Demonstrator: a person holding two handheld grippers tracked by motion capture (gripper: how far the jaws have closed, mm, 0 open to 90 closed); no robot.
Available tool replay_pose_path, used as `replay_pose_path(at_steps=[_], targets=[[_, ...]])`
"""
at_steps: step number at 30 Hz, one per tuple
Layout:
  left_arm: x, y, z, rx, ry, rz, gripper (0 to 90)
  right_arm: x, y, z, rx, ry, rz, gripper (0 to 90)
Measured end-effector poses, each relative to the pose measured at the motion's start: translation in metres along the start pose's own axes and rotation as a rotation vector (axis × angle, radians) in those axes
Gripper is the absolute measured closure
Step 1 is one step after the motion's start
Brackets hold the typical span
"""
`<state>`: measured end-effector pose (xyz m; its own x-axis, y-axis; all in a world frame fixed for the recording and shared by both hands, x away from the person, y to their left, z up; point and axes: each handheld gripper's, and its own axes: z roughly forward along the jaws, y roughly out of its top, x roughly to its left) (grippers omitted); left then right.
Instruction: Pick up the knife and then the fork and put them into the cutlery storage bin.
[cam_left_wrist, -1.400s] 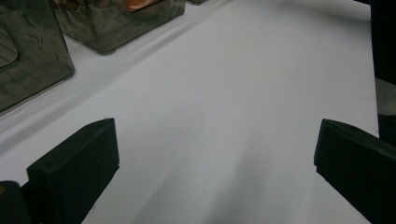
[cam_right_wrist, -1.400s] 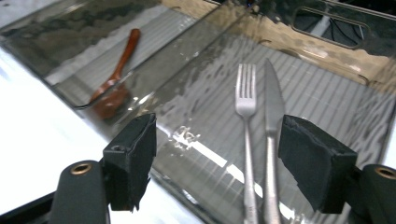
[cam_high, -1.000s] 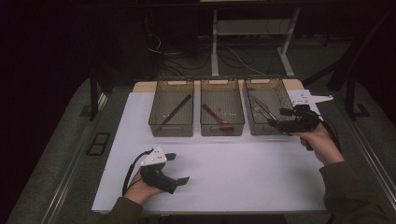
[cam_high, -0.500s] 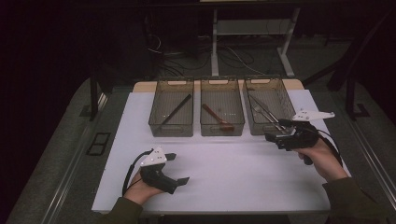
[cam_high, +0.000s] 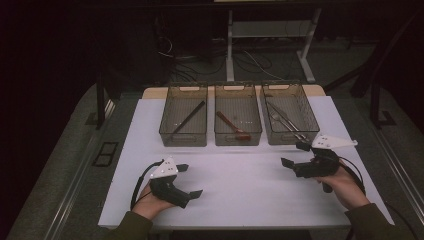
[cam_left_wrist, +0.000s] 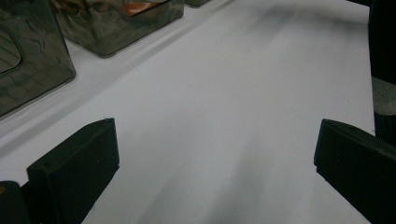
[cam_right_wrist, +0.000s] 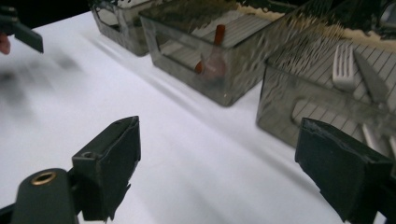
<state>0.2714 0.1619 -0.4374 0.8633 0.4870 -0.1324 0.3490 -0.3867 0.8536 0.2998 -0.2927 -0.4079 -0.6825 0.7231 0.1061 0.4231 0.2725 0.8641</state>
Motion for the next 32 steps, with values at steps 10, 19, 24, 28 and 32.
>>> replay_pose_path(at_steps=[10, 19, 24, 28, 32], targets=[[0.000, 0.000, 0.000, 0.002, -0.001, 0.001, 0.0, 0.010, -0.027, -0.002, 0.013, 0.024, 0.025, 13.5], [0.000, 0.000, 0.001, 0.002, -0.002, -0.001, 0.0, 0.017, -0.041, -0.006, 0.018, 0.036, 0.036, 13.5], [0.001, 0.000, 0.000, -0.001, -0.001, 0.000, 0.0, 0.019, -0.048, -0.009, 0.030, 0.040, 0.035, 13.5], [0.001, -0.001, 0.000, 0.000, -0.001, 0.000, 0.0, 0.018, -0.051, -0.011, 0.038, 0.032, 0.035, 13.5], [0.001, 0.000, 0.000, 0.000, 0.001, 0.001, 0.0, 0.017, -0.052, -0.011, 0.046, 0.028, 0.027, 13.5]])
